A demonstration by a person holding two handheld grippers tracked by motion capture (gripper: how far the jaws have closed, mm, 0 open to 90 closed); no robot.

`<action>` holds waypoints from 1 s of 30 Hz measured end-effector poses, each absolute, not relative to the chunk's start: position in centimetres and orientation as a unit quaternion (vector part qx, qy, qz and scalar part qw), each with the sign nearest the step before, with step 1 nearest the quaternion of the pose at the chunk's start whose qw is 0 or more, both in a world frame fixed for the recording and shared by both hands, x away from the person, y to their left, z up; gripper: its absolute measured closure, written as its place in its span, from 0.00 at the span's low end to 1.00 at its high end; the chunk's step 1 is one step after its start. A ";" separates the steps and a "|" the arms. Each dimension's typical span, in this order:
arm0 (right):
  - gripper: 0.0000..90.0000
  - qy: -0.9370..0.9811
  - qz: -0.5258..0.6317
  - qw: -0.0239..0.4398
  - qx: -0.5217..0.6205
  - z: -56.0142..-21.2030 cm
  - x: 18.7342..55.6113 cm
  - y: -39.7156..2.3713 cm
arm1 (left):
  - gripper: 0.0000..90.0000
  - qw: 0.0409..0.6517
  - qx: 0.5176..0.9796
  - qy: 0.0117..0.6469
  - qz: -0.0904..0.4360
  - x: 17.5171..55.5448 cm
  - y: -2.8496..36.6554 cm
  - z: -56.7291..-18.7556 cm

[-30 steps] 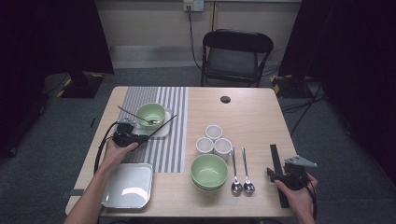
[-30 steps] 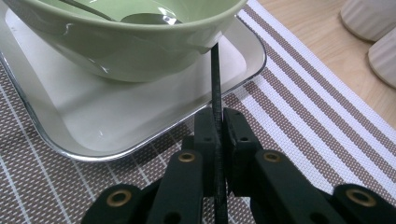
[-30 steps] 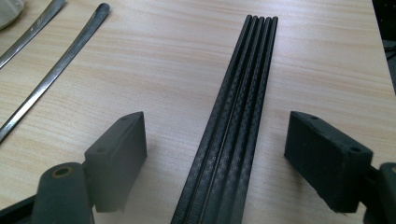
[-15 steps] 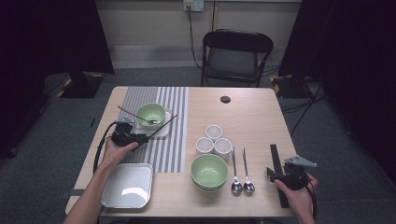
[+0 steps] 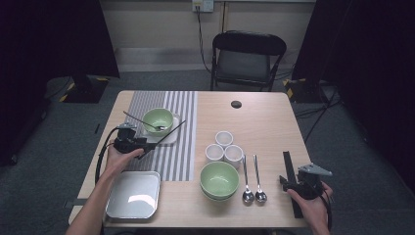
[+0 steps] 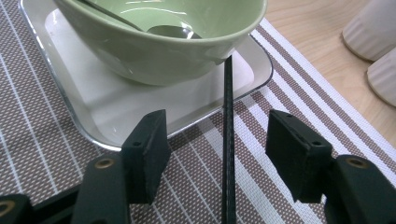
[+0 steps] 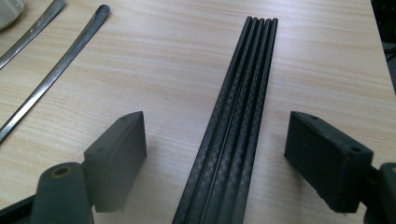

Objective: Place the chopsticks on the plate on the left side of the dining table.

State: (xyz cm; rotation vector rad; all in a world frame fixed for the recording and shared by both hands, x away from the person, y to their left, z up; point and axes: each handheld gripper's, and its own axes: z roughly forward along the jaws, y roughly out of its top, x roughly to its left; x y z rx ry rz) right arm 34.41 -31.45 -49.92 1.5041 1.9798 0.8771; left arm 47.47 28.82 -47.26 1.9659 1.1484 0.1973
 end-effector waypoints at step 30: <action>0.23 0.732 0.311 0.232 0.560 -49.4 34.8 -31.5 | 0.25 0.451 0.779 0.421 0.106 44.4 28.5 -43.8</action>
